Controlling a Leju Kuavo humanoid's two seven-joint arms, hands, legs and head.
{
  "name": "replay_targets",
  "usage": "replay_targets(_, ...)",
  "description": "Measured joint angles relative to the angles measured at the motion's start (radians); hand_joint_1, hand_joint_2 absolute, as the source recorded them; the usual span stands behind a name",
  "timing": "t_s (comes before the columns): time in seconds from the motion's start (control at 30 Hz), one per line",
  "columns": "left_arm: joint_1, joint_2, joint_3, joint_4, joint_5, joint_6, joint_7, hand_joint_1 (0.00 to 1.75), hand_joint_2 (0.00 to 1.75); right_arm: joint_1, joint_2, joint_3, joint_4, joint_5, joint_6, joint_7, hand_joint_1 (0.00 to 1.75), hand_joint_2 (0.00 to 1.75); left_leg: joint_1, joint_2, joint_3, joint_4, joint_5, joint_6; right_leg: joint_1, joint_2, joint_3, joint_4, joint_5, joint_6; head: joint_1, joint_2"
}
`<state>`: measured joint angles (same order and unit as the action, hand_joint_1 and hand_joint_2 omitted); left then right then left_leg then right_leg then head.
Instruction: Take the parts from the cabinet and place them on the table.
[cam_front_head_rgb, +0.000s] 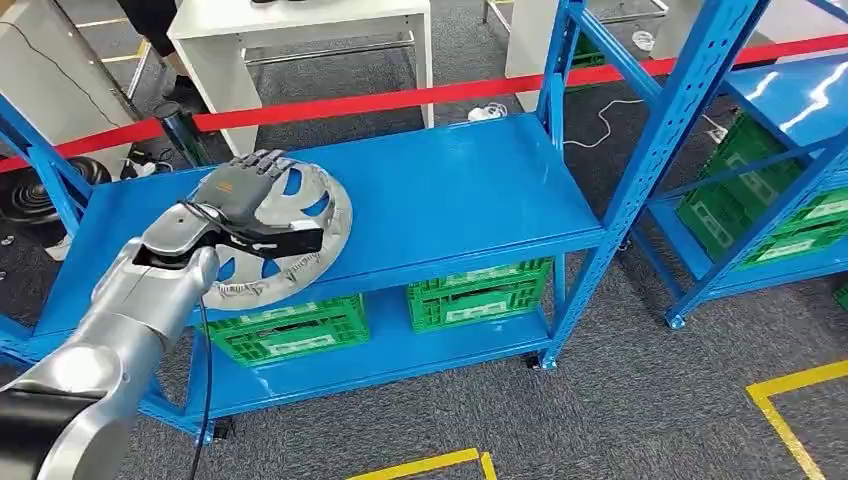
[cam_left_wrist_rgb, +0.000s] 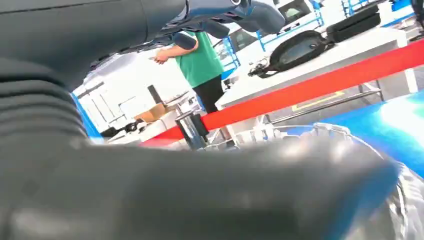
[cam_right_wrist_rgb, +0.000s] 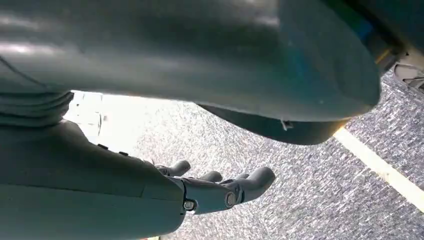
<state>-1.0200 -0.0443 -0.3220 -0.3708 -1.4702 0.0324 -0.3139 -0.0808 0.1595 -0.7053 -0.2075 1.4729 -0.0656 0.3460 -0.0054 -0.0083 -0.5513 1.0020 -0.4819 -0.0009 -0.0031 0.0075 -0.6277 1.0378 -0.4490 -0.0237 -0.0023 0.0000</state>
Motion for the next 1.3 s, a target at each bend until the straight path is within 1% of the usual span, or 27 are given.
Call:
replay_targets(0.07, 0.013, -0.003, -0.002, 0.01, -0.002, 0.01, -0.008, 0.0, 1.75, 0.0, 0.0, 0.0, 0.0, 0.0, 0.0, 0.0, 0.0, 0.0, 0.001, 0.001, 0.003, -0.003, -0.001, -0.018, 0.0, 0.0, 0.002, 0.0, -0.002, -0.002, 0.0, 0.0)
replay_targets(0.13, 0.032, -0.007, -0.005, 0.023, -0.002, 0.002, -0.014, 0.0, 1.75, 0.001, 0.0, 0.0, 0.0, 0.001, 0.0, 0.0, 0.0, 0.0, 0.001, 0.001, 0.005, -0.004, -0.001, -0.022, 0.001, 0.0, 0.003, 0.0, -0.002, -0.002, 0.0, 0.0)
replay_targets(0.2, 0.046, -0.008, -0.013, 0.035, -0.002, -0.022, -0.021, 0.0, 1.75, 0.001, 0.0, 0.0, 0.0, 0.002, 0.0, 0.0, 0.0, 0.0, 0.001, 0.002, 0.005, -0.004, -0.001, -0.025, 0.001, 0.0, 0.004, 0.0, -0.002, -0.002, 0.0, 0.0)
replay_targets(0.47, 0.066, -0.008, -0.048, 0.066, -0.022, -0.089, -0.031, 0.0, 1.75, 0.001, 0.0, 0.0, 0.0, 0.0, 0.001, 0.0, 0.0, 0.0, 0.001, 0.001, 0.005, -0.002, -0.002, -0.024, -0.002, -0.001, 0.007, -0.002, -0.001, -0.002, 0.0, 0.0)
replay_targets(0.53, 0.073, -0.008, -0.063, 0.072, -0.031, -0.087, -0.024, 0.0, 1.75, 0.001, 0.0, 0.0, 0.0, 0.0, 0.001, 0.0, 0.0, 0.0, 0.001, 0.001, 0.005, -0.001, -0.002, -0.024, -0.002, -0.001, 0.008, -0.004, -0.001, -0.001, 0.0, 0.0)
replay_targets(0.73, 0.101, -0.005, -0.1, 0.084, -0.032, -0.05, 0.001, 0.0, 1.75, 0.001, 0.0, 0.0, 0.0, 0.002, 0.0, 0.0, 0.0, 0.0, 0.001, 0.001, 0.004, -0.001, -0.003, -0.022, -0.002, -0.001, 0.009, -0.006, -0.001, 0.001, 0.0, 0.0)
replay_targets(0.87, 0.101, -0.004, -0.107, 0.089, -0.032, -0.05, 0.009, 0.0, 1.75, 0.001, 0.0, 0.0, 0.0, -0.001, -0.002, 0.0, 0.0, 0.0, 0.001, 0.001, 0.005, -0.001, -0.004, -0.021, -0.002, -0.002, 0.011, -0.007, -0.002, 0.001, 0.0, 0.0)
replay_targets(0.93, 0.102, -0.004, -0.112, 0.091, -0.032, -0.064, 0.012, 0.0, 1.75, 0.001, 0.0, 0.0, 0.0, -0.003, -0.002, 0.0, 0.0, 0.0, 0.001, 0.001, 0.006, -0.001, -0.005, -0.02, -0.002, -0.002, 0.012, -0.007, -0.002, 0.002, 0.0, 0.0)
replay_targets(1.0, 0.101, -0.004, -0.116, 0.092, -0.031, -0.092, 0.019, 0.0, 1.75, 0.001, 0.0, 0.0, 0.0, -0.004, -0.002, 0.0, 0.0, 0.0, 0.001, 0.001, 0.006, -0.001, -0.005, -0.02, -0.002, -0.002, 0.013, -0.007, -0.003, 0.002, 0.0, 0.0)
replay_targets(1.13, 0.099, -0.004, -0.117, 0.093, -0.028, -0.116, 0.034, 0.0, 1.75, 0.002, 0.0, -0.001, 0.0, -0.003, -0.002, 0.0, 0.0, 0.0, 0.0, 0.001, 0.008, -0.001, -0.006, -0.019, -0.002, -0.002, 0.016, -0.007, -0.003, 0.003, 0.0, 0.0)
replay_targets(1.3, 0.098, 0.0, -0.117, 0.095, 0.0, -0.151, 0.092, 0.0, 1.75, 0.001, 0.002, -0.001, 0.0, 0.003, 0.0, 0.0, 0.0, 0.0, 0.0, 0.001, 0.011, -0.001, -0.006, -0.019, -0.002, -0.002, 0.019, -0.007, -0.004, 0.004, 0.0, 0.0)
